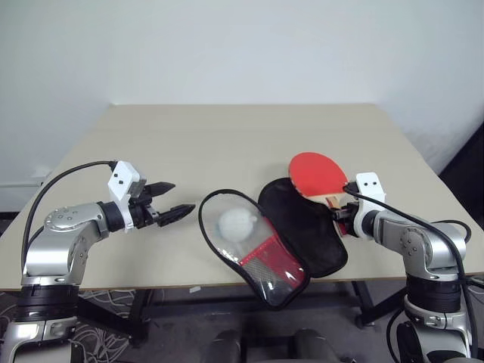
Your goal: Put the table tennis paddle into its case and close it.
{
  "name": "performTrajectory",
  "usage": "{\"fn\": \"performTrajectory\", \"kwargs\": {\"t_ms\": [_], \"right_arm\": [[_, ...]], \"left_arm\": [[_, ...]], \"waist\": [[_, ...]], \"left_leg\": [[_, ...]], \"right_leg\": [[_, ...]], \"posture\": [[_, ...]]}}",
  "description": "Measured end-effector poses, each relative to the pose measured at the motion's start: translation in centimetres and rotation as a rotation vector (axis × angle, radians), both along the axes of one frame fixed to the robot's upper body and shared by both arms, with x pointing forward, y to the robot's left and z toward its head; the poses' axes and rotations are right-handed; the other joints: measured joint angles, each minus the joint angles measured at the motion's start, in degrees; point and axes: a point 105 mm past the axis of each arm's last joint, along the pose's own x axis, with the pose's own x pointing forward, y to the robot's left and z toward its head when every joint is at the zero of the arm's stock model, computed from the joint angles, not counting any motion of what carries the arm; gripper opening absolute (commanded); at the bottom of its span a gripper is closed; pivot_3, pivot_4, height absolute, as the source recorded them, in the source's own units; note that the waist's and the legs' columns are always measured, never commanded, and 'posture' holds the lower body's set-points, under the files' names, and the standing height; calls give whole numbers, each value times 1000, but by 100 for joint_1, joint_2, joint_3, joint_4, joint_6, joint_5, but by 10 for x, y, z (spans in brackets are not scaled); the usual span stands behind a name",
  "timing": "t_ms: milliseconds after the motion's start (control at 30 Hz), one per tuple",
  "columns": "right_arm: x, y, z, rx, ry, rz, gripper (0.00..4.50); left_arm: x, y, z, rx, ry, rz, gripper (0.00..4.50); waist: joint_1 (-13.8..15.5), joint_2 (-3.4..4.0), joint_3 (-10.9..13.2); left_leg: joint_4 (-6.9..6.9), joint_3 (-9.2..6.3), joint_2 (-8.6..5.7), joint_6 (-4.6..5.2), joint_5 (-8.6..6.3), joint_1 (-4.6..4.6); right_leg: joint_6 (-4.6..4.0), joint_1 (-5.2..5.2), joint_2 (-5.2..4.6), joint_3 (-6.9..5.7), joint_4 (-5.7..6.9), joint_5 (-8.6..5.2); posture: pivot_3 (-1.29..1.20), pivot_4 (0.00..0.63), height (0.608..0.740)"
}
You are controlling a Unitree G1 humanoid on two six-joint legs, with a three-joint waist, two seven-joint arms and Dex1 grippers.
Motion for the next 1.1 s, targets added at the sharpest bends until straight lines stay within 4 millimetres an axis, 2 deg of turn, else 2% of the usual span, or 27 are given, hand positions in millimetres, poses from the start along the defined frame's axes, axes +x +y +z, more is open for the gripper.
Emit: {"fn": "performTrajectory", "kwargs": {"t_ms": [167, 433, 600, 800, 1100], "right_arm": [[-17, 17, 5, -31, 23, 83, 1105], [-28, 38, -3, -12, 53, 152, 1105], [-37, 35, -21, -23, 112, 136, 1105], [-40, 28, -32, -39, 148, 111, 1105], [-34, 33, -37, -40, 144, 103, 1105]], "left_arm": [[0, -1, -1, -3, 1, 0, 4500], [0, 0, -2, -3, 6, 3, 4500], [0, 0, -3, -2, 7, 8, 4500], [0, 1, -4, -2, 11, 11, 4500], [0, 1, -4, -2, 12, 11, 4500]], "waist": [[-1, 0, 0], [1, 0, 0], [0, -1, 0], [0, -1, 0], [-3, -1, 0]], "left_leg": [[0, 0, 2, 0, 0, 0], [0, -1, 2, 0, 0, 0], [0, -1, 2, 0, 0, 0], [0, 0, 1, -1, 0, 0], [0, 0, 2, -1, 0, 2]], "right_leg": [[6, 0, 0, 0, -1, -4], [7, 0, -1, -2, -2, -4], [7, 0, -2, -2, -2, -4], [12, 0, 0, -2, -2, -8], [13, 0, 1, -2, -2, -8]], "posture": [[0, 0, 734], [0, 0, 734], [0, 0, 734], [0, 0, 734], [0, 0, 734]]}}
